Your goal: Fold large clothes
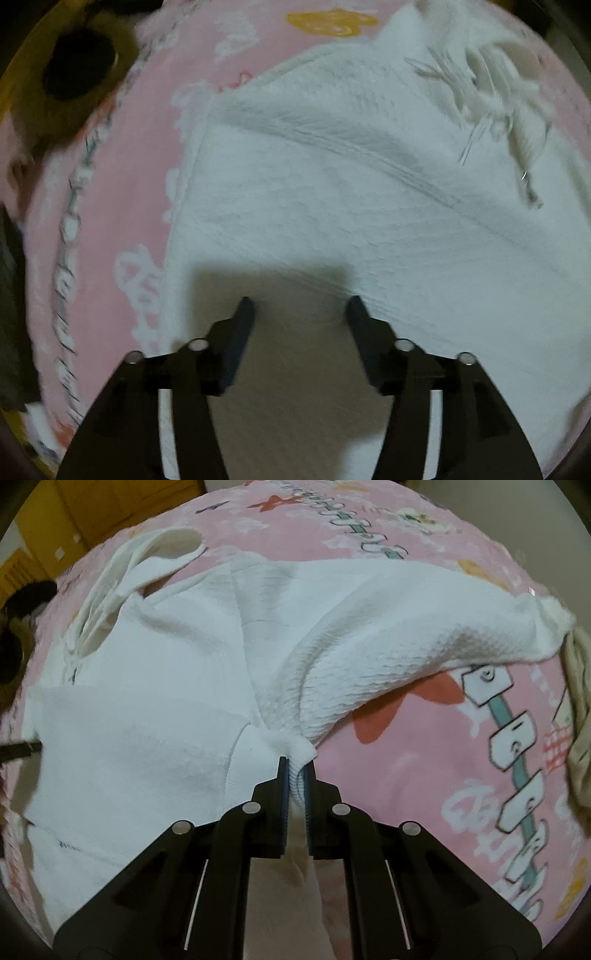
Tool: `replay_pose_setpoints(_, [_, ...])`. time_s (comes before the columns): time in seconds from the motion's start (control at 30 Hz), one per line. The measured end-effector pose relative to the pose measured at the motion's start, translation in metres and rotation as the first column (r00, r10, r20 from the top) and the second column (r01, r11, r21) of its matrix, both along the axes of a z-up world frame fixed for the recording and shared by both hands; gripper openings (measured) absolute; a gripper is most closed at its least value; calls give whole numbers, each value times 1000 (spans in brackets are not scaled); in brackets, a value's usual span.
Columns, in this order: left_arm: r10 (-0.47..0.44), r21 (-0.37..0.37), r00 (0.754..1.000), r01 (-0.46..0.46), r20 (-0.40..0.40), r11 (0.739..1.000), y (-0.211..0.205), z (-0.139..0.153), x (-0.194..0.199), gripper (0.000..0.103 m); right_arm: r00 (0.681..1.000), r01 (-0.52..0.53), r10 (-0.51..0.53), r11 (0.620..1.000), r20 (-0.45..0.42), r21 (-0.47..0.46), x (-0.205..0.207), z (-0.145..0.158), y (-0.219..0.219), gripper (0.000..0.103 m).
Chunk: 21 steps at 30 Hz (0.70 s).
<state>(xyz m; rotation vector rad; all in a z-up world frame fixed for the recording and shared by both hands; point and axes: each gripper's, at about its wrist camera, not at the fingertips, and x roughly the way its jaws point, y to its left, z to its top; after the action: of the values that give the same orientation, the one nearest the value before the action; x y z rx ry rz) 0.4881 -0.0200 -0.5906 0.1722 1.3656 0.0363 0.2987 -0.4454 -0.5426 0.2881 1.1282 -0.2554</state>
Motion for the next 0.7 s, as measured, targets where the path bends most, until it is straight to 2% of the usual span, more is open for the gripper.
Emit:
replay_pose_setpoints(0.07, [-48,72,999,46,24,996,-11,-1,-3,56,1000,0,0,1000,9,7,0,-5,-1,9])
replay_pose_setpoints(0.13, [-53,98,998,50,35,994,-14,3,-5,54,1000,0,-1,1000,23,29,-4,-9,-4,10])
replay_pose_setpoints(0.2, [-42,83,998,39,39,996,-15,9,-8,52,999,-6,3,998,41,58,-6,-9,-8,11])
replay_pose_setpoints(0.23, [-40,75,998,37,40,997,-17,12,-10,52,999,-9,6,997,47,71,-7,-8,-10,14])
replay_pose_setpoints(0.3, [-55,51,997,53,51,997,-30,25,-18,52,999,-6,2,995,51,96,-13,-7,-20,26])
replay_pose_setpoints(0.37, [-89,37,993,86,72,996,-51,37,-27,52,998,15,-23,993,65,120,-22,-4,-33,44])
replay_pose_setpoints(0.4, [-102,22,992,101,80,995,-63,44,-32,52,996,37,-47,992,77,123,-28,-1,-42,47])
replay_pose_setpoints(0.57, [-192,-85,977,200,95,976,-147,69,-73,52,985,112,-130,981,114,156,-60,9,-84,50])
replay_pose_setpoints(0.7, [-254,-157,962,267,95,951,-215,84,-103,52,964,170,-198,973,179,157,-82,34,-124,51])
